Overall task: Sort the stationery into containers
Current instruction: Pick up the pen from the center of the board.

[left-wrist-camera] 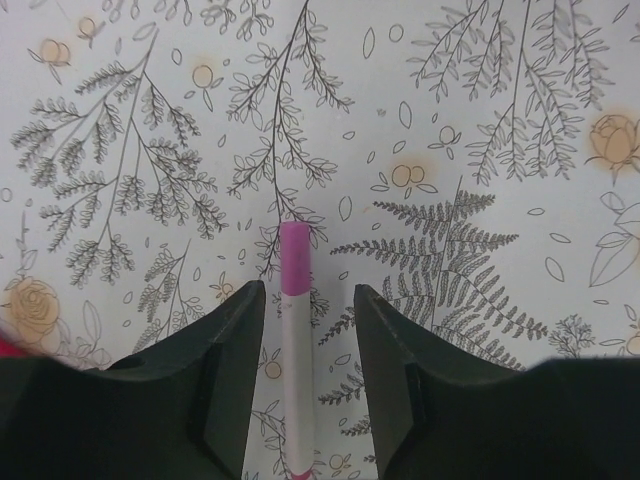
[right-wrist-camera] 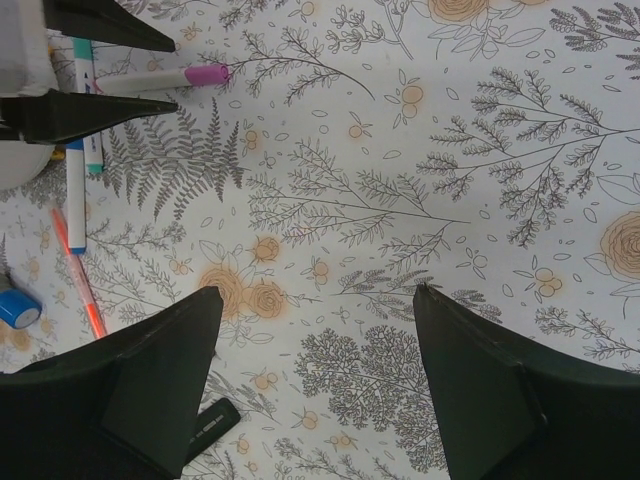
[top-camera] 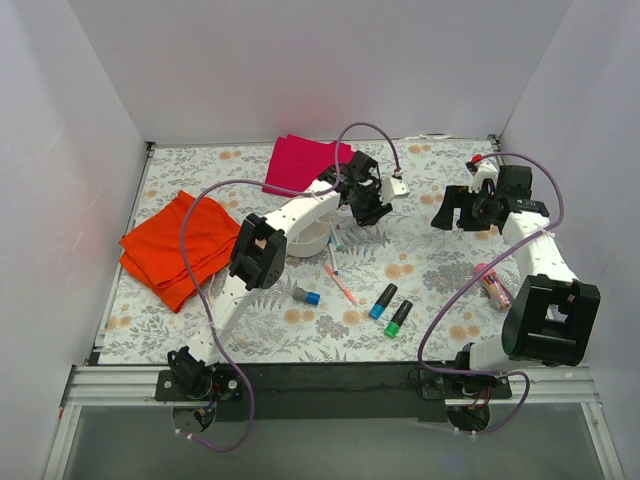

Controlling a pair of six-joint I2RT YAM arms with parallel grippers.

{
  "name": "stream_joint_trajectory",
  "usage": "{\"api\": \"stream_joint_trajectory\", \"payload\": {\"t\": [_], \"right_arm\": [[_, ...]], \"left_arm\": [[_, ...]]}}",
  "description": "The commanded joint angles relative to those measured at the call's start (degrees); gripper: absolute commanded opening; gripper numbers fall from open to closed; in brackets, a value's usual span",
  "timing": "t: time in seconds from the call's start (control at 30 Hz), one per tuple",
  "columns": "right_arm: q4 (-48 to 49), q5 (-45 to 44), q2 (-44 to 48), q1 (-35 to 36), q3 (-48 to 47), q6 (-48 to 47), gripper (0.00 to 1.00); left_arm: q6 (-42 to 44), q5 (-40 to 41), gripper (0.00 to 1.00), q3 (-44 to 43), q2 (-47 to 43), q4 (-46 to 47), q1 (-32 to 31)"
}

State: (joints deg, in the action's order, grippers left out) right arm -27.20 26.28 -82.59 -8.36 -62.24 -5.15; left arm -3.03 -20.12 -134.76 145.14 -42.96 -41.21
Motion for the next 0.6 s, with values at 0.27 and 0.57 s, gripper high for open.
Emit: {"api": "stream_joint_trajectory", "payload": {"t": [0.27,0.57], "right_arm": [[0.48,1.75,1.02,-0.96,0.36,-0.48,0.86],[0.40,1.67,0.41,-1.48,0.63,-0.74,0.86]], "left_arm": [[1.27,0.08,0.39,-2.17,2.34,2.53,0.08],[2.06,-0.97,0.27,-1.91,4.45,2.27,0.08]]}}
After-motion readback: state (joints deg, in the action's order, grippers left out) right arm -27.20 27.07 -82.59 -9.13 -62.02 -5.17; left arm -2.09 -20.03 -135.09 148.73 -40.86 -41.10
